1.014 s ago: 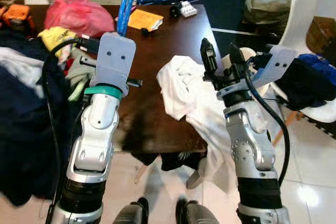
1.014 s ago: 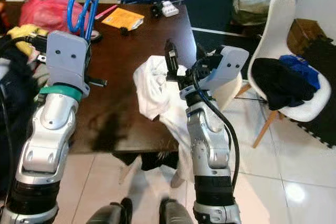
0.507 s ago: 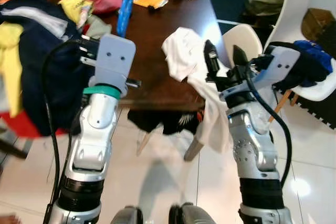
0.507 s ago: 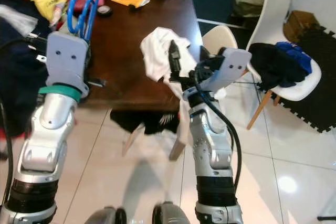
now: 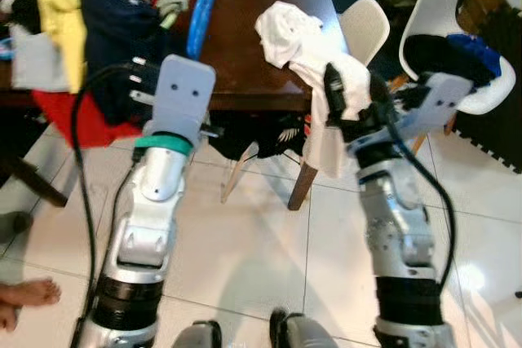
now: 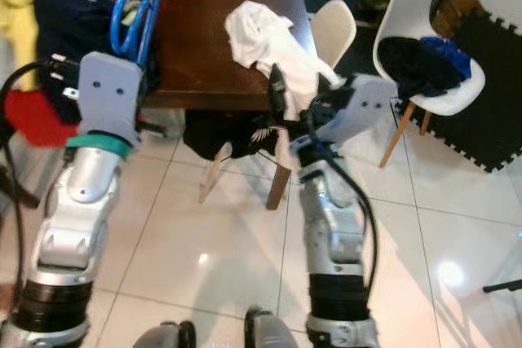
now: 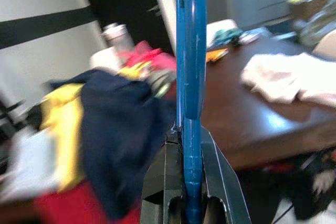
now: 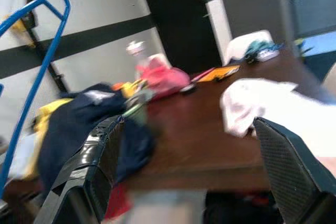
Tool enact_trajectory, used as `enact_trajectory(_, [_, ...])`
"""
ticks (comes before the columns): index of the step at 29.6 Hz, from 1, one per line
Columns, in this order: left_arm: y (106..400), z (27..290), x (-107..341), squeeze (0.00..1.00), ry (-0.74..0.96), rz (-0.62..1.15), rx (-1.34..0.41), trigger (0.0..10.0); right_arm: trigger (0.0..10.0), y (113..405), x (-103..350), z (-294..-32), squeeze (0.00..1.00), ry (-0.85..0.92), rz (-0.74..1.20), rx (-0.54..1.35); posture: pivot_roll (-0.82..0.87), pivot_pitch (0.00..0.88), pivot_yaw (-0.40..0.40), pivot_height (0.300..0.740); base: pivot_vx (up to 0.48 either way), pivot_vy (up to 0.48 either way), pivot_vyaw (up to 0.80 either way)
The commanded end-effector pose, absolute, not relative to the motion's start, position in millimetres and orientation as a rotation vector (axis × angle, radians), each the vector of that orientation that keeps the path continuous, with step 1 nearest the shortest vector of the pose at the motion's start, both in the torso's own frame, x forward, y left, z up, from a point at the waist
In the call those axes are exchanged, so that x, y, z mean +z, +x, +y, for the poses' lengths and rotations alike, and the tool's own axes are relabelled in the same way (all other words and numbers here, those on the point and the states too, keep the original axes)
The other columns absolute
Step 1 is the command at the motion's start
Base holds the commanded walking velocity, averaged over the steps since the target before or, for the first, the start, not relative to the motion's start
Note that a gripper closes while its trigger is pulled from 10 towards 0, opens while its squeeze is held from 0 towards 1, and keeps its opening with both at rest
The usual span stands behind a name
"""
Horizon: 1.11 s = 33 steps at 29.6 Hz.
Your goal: Hang hanger
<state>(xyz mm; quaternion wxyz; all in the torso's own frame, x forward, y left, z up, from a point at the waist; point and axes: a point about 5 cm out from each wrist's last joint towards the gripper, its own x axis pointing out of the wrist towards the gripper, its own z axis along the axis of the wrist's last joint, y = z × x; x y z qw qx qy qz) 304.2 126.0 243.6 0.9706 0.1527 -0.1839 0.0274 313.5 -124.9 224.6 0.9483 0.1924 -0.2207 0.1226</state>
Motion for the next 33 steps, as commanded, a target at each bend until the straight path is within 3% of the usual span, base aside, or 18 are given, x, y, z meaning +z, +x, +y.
enact_trajectory(1, [304, 122, 241, 0.00, 0.302, -0.366, 0.034, 10.0, 10.0, 313, 222, -130, 0.00, 0.382, -0.446, 0.227, 0.03, 0.063, 0.038, 0.740, -0.439, 0.000, 0.00])
enact_trajectory(6, [304, 122, 239, 0.00, 0.299, -0.360, 0.034, 10.0, 10.0, 313, 222, -131, 0.00, 0.379, -0.444, 0.224, 0.03, 0.062, 0.037, 0.740, -0.425, 0.000, 0.00])
enact_trajectory(20, [310, 123, 213, 0.00, 0.195, -0.200, 0.017, 10.0, 10.0, 315, 215, -138, 0.00, 0.356, -0.424, 0.207, 0.02, 0.052, 0.029, 0.740, 0.000, 0.000, 0.00])
enact_trajectory(31, [311, 123, 210, 0.00, 0.197, -0.192, 0.017, 10.0, 10.0, 317, 210, -149, 0.00, 0.331, -0.413, 0.180, 0.01, 0.046, 0.029, 0.740, 0.000, 0.000, 0.00])
enact_trajectory(33, [312, 126, 187, 0.00, 0.263, -0.100, 0.002, 10.0, 10.0, 317, 198, -152, 0.00, 0.306, -0.379, 0.168, 0.01, 0.045, 0.028, 0.740, 0.000, 0.000, 0.00])
